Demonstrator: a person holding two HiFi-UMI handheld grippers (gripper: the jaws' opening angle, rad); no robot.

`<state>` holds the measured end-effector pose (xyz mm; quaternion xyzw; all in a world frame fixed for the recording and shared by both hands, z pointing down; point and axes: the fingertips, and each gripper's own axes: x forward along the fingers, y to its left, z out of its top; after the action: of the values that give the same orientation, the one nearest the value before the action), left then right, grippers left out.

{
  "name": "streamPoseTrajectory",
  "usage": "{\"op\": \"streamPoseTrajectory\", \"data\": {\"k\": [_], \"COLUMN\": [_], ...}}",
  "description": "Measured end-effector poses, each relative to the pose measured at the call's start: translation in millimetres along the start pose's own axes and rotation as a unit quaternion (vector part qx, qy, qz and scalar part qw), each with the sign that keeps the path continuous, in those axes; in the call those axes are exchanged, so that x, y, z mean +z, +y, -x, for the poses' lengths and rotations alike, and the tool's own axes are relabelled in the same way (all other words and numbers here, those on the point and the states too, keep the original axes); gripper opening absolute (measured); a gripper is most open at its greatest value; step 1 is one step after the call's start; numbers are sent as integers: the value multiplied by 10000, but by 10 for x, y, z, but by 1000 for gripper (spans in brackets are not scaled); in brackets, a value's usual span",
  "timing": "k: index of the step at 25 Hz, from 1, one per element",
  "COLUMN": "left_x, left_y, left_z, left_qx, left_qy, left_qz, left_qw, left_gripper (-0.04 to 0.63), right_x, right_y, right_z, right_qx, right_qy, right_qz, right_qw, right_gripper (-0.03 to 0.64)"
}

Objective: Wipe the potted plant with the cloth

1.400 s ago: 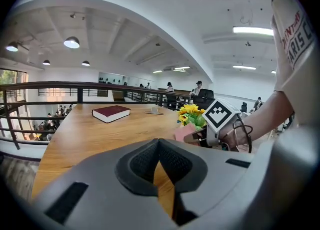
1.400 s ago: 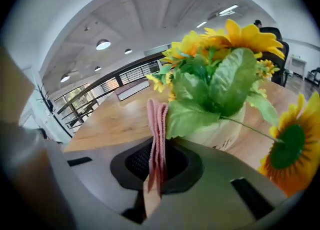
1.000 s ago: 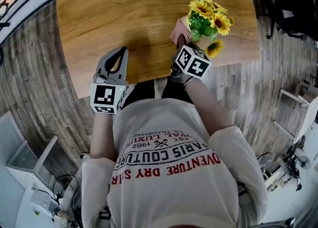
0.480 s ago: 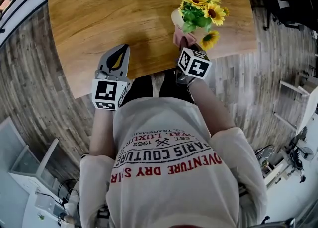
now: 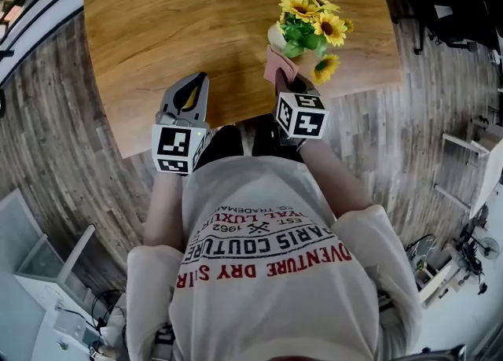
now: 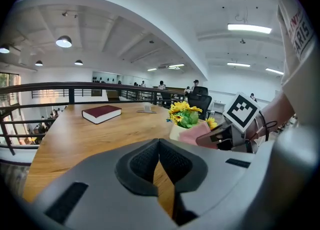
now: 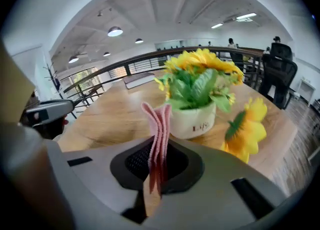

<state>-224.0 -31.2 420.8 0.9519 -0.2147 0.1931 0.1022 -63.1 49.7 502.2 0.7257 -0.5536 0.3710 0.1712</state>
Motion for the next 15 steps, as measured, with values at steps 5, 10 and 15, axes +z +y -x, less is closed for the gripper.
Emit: {"op": "streamPoseTrajectory", "data": {"k": [5, 10, 15], "left_x": [201, 290, 411], "left_y": [-40, -149, -356], "left_z": [1, -150, -389], "left_qx": [89, 306, 337], "left_qy": [-153, -188, -251], "left_qz": [141, 187, 362], "left_qw": [9997, 9992, 9985], "left_gripper": [17, 17, 17], "right_x": [670, 1268, 1633], "right_y": [286, 76, -378], "right_z": [239, 453, 551], "right_qx": [620, 750, 746], "right_qy": [-611, -1270, -1509], "right_qz": [839, 1411, 1659], "right_qw": [9927, 9789, 9717], "right_gripper": [34, 34, 34]}}
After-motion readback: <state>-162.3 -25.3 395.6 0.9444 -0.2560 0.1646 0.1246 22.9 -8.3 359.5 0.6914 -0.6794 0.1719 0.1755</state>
